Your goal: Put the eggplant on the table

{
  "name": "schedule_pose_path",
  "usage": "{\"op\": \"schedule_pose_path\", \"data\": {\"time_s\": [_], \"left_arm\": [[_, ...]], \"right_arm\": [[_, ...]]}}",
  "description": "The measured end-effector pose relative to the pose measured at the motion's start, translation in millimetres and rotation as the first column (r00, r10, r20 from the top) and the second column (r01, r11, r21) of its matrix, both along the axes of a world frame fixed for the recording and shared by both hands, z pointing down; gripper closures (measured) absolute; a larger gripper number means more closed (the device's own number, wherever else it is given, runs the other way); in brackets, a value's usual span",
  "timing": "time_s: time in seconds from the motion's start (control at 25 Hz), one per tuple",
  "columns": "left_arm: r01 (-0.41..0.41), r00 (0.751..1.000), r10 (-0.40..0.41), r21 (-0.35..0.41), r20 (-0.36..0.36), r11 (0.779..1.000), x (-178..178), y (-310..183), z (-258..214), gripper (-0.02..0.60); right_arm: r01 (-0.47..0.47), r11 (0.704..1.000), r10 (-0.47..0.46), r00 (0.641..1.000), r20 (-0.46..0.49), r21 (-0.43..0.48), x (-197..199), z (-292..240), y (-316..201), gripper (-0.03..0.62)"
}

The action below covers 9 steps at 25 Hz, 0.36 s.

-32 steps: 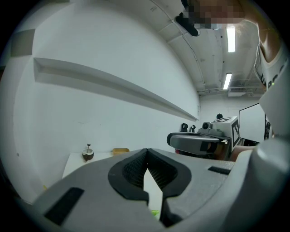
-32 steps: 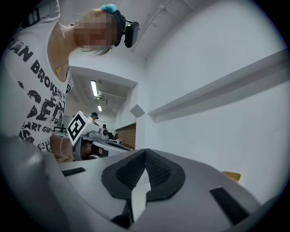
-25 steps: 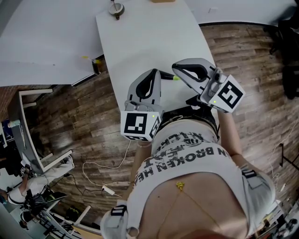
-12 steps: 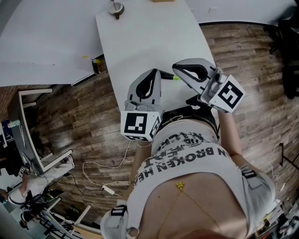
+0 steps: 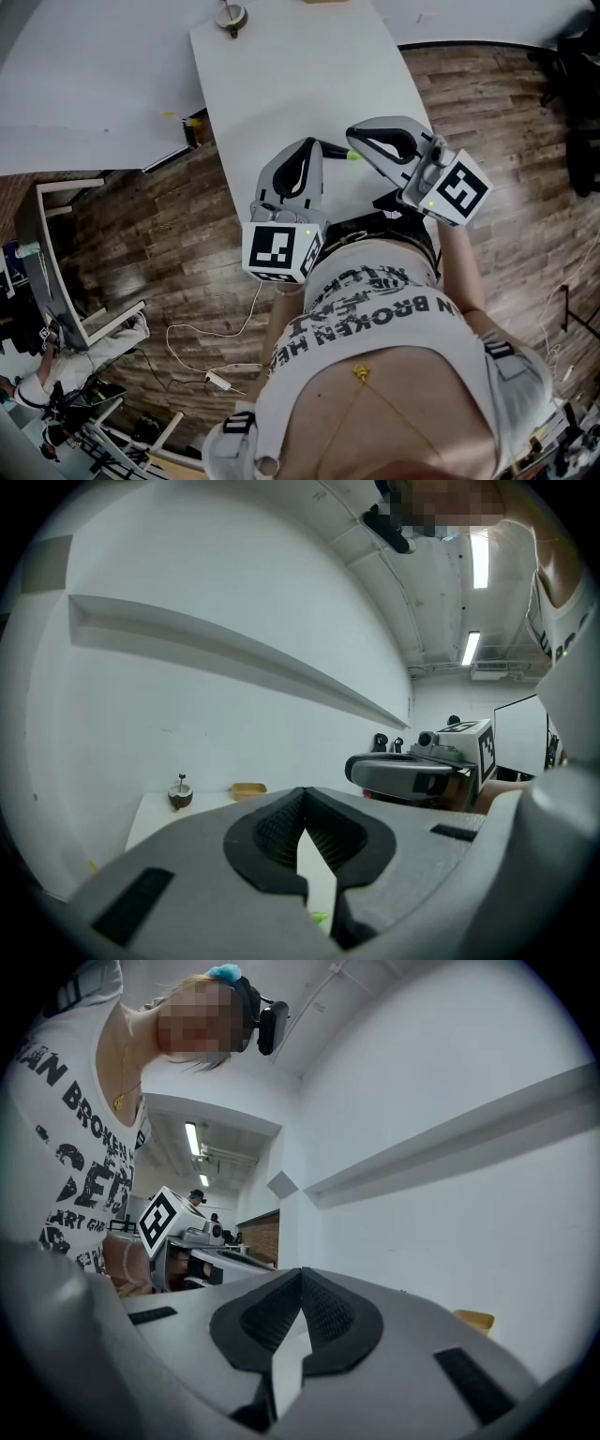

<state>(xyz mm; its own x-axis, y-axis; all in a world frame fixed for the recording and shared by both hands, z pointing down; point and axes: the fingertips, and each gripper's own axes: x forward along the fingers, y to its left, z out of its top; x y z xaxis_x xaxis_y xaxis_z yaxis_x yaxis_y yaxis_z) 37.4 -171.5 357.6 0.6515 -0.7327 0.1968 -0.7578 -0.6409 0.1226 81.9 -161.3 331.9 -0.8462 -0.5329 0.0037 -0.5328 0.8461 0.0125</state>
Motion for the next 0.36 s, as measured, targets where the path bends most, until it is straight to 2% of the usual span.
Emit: {"op": "schedule_pose_path", "data": {"time_s": [0.36], "left_arm": [[0.002,1.000,-0.002,-0.004,-0.004,1.000,-7.9,-7.4,5.6,0.575]], "right_arm": [[-0.015,1.000,0.015,1.000,-0.024,0.002,-2.6,7.9,-8.1,0.586]]}}
